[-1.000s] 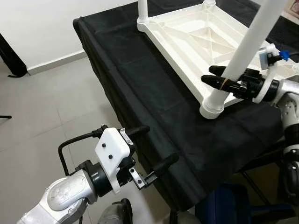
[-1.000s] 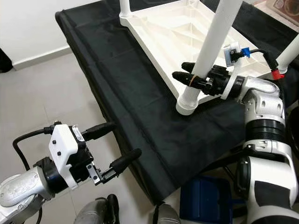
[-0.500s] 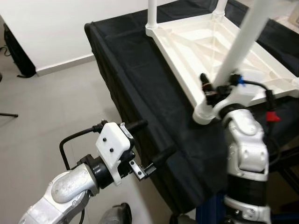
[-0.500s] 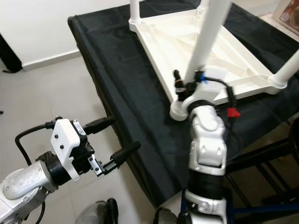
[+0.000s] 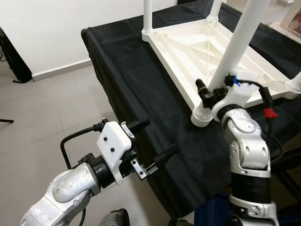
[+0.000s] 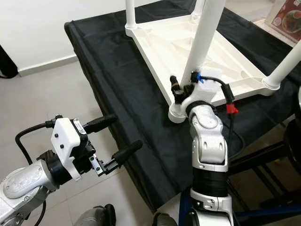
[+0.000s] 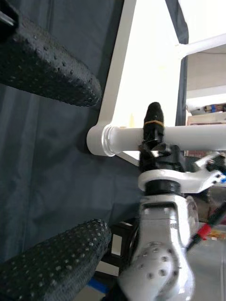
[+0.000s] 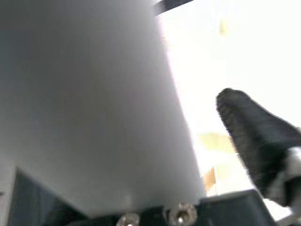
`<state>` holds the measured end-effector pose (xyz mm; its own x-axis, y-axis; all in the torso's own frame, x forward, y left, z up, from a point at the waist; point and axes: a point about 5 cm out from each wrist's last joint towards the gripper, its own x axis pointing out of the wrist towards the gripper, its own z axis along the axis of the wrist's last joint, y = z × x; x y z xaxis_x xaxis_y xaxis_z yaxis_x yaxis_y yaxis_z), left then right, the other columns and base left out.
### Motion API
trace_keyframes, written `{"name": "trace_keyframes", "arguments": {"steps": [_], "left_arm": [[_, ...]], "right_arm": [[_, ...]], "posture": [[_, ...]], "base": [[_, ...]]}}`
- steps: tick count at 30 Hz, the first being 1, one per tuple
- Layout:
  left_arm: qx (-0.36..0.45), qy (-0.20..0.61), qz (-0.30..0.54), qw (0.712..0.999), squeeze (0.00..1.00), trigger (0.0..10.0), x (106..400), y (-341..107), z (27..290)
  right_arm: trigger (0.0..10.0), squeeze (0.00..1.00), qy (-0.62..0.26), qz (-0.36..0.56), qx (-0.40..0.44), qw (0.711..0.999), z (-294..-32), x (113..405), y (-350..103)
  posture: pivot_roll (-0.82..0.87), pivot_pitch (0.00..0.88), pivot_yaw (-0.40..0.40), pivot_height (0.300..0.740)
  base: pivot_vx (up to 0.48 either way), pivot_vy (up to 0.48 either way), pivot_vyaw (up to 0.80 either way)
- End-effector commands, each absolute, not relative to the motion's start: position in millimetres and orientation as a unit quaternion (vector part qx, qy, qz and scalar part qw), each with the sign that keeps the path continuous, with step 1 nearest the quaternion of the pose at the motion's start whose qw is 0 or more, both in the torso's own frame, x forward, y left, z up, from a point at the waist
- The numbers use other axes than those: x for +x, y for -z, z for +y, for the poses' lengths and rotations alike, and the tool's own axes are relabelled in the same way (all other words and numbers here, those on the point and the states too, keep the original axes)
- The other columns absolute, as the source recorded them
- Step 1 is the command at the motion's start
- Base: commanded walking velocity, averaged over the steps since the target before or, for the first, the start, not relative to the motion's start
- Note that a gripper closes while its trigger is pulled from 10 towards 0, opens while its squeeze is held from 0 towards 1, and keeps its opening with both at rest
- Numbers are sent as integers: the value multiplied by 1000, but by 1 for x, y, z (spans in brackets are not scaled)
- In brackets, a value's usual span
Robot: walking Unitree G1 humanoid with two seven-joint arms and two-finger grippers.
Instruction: Building children table
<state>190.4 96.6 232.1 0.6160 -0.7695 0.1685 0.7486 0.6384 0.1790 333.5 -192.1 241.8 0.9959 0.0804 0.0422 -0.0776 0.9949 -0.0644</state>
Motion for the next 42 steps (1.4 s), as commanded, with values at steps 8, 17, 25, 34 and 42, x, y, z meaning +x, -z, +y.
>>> {"name": "trace_keyframes", "arguments": {"steps": [8, 17, 25, 34, 42], "left_arm": [[43, 424, -103, 899, 0, 10000, 185, -228, 97], [44, 422, -93, 901, 0, 10000, 179, -228, 100], [48, 421, -88, 902, 0, 10000, 177, -229, 103], [51, 420, -85, 902, 0, 10000, 176, -230, 104], [49, 422, -88, 901, 0, 10000, 179, -230, 102]], "right_arm": [[10000, 1000, -257, -45, -11, 965, -214, 340, -262], [10000, 0, -383, -14, -28, 923, -239, 348, -261], [10000, 0, -411, -23, -30, 911, -249, 357, -272], [0, 0, -478, -14, -42, 877, -260, 353, -281], [0, 0, -377, -45, -67, 923, -271, 359, -283]], "posture": [[30, 246, -28, 740], [66, 272, -20, 740], [92, 280, -8, 740], [96, 277, -2, 740], [71, 258, -12, 740]], "base": [[0, 0, 0], [0, 0, 0], [0, 0, 0], [0, 0, 0], [0, 0, 0]]}}
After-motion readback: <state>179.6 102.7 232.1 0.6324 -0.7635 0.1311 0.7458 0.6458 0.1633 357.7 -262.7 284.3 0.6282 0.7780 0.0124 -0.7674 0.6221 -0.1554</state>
